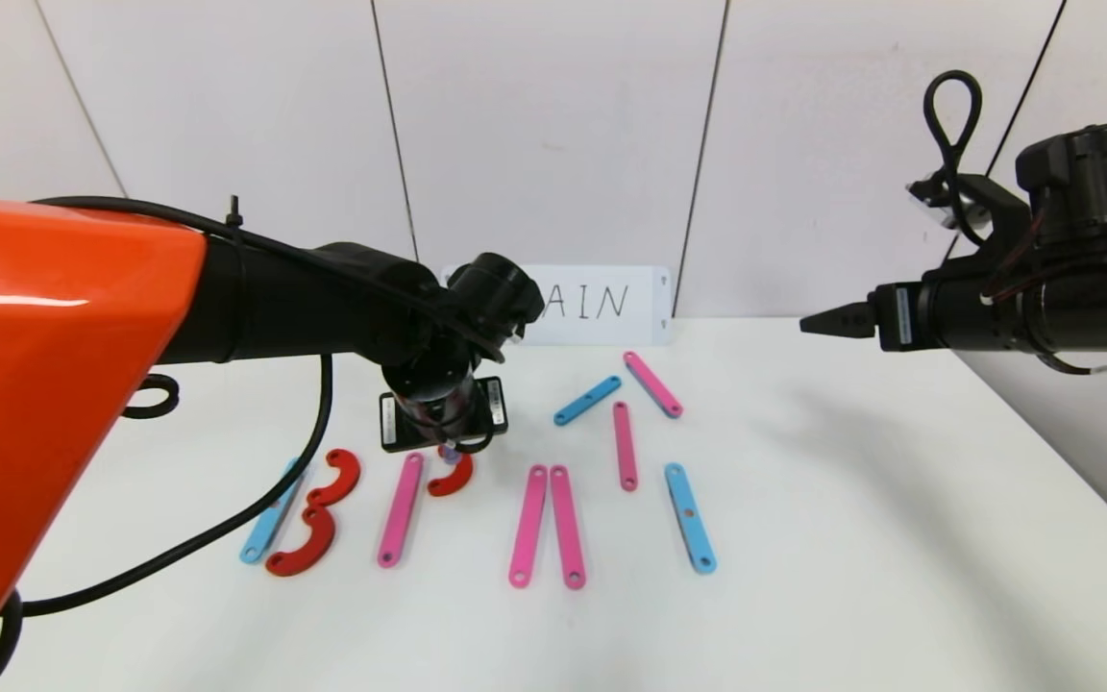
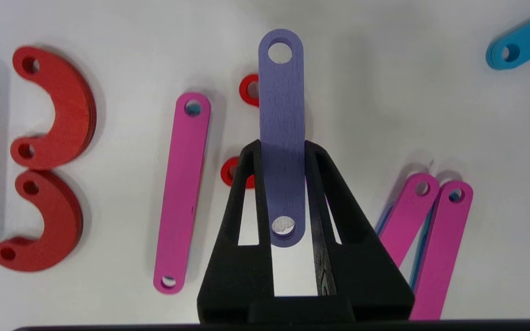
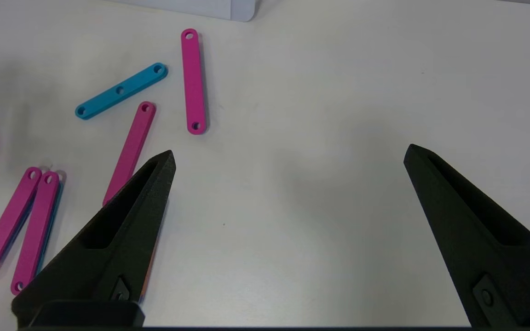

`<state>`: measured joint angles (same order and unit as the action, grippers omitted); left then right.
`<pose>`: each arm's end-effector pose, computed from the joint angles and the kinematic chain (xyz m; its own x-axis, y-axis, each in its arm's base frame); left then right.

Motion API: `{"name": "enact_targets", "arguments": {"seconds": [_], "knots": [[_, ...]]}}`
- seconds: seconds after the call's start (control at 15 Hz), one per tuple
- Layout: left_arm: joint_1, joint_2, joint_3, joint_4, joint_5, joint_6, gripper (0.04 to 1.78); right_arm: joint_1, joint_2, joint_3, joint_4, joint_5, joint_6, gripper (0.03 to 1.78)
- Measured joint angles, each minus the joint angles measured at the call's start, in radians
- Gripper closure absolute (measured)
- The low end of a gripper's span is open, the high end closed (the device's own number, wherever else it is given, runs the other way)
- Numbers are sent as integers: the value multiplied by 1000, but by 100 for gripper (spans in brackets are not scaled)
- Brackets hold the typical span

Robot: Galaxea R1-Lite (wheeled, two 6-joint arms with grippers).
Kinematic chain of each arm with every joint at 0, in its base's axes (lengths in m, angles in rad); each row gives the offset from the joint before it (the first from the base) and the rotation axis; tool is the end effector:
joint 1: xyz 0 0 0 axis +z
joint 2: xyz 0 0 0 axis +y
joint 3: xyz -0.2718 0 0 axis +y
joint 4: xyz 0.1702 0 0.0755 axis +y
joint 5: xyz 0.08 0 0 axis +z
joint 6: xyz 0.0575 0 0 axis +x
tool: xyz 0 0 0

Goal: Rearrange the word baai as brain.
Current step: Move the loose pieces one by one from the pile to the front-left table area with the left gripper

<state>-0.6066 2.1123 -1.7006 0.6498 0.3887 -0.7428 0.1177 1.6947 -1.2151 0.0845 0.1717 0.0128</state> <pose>0.3339 -0.2051 0.1177 0.5867 0.0542 -0.8080 -0.2084 0.9743 -0.0860 0.3314 0.0491 0.1851 0.8068 0.2675 -0.5268 -0.2523 0.9622 0.1022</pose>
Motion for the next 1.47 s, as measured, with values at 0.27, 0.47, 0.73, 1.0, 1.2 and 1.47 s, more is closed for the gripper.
{"name": "enact_targets", "arguments": {"seconds": [0.27, 0.47, 0.73, 1.0, 1.2, 1.47], "knots": [[-44, -61, 99, -7, 4, -99, 154, 0, 4, 0, 0, -1, 0, 7], [-55, -80, 162, -13, 39, -190, 154, -2, 6, 0, 0, -1, -1, 7], [-72, -98, 237, -17, 53, -236, 154, -2, 9, -1, -1, -2, -1, 7], [-100, -112, 309, -65, 53, -261, 154, -2, 13, -1, -1, -3, 0, 7], [-116, -117, 348, -94, 48, -262, 154, -1, 16, -1, -1, -3, -1, 7], [-136, -119, 384, -100, 44, -264, 154, -2, 17, -1, -1, -3, -1, 7]]}}
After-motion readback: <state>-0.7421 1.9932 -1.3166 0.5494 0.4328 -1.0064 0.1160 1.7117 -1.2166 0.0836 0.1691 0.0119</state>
